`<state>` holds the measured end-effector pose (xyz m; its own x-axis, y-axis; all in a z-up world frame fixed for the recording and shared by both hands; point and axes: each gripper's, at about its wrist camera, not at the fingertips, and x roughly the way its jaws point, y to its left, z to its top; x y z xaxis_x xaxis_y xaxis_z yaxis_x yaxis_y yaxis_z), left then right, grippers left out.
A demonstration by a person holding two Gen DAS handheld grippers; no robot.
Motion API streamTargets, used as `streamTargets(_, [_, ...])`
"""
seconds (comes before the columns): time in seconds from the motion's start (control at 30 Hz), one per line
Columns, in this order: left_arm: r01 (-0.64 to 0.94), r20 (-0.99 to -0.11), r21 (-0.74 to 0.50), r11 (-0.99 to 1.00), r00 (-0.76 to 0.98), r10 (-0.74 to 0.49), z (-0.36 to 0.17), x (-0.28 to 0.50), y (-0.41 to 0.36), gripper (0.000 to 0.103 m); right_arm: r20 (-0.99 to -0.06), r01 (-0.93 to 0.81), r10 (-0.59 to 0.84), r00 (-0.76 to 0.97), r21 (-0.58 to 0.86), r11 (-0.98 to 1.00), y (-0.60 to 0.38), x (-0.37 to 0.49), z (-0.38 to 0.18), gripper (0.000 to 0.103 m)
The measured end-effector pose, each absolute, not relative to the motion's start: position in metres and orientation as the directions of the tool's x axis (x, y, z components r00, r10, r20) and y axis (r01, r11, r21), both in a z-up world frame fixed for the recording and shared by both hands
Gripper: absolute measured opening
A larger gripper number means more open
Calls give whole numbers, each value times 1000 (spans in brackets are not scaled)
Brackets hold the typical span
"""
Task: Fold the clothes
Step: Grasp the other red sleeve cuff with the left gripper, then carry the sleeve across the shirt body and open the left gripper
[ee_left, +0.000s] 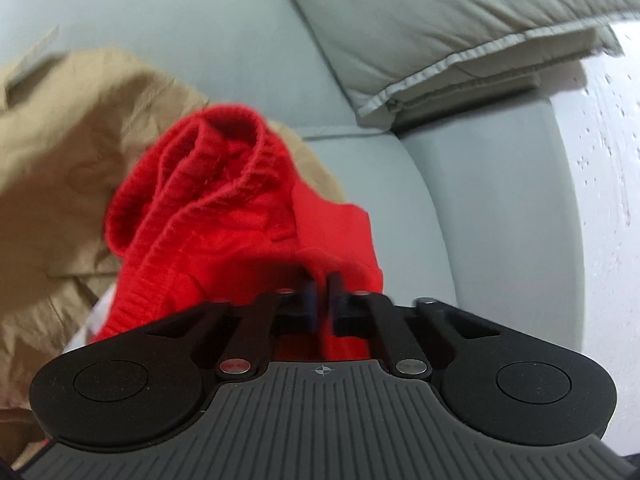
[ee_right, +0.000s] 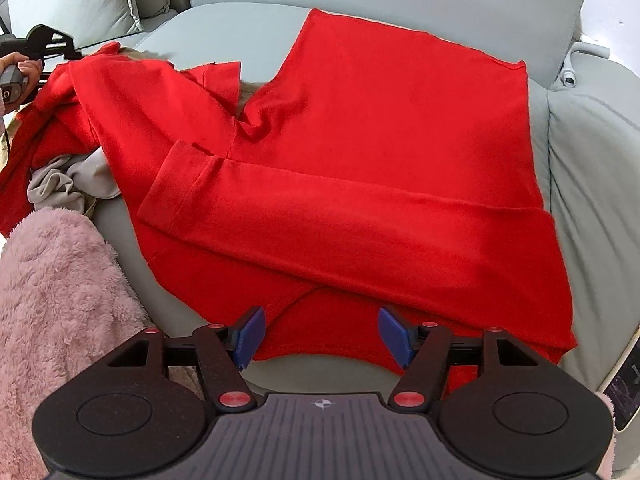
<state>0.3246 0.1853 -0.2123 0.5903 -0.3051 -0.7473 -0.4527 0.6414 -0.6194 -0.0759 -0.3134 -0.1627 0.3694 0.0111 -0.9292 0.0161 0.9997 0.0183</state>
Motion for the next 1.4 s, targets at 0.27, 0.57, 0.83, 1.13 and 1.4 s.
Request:
streamTargets(0.27, [-193,-662,-516,834,708,-246,-118,290,139,0,-910,47,60,410,87,995,-322,-89,-157,64])
streamTargets(0.57, [191,-585,-320,928,730,-352,-36,181,-3,0,-862,143,115,493,211,967,-363,-123,-151,64])
streamTargets(0.83, [414,-666,-221,883,597,-447,-51,91,-169,0,-803,283,130,582,350,893,-430,-167,-159,64])
streamTargets(1.13, [583,-722,-140,801,494,-485,-95,17,-344,0,-758,368,92,646,414,833,-483,-208,-156,65])
streamTargets(1.4, [678,-867,-37,734,344,-362,-163,-24,-398,46,-739,395,87,668,452,800,-501,-233,-157,65])
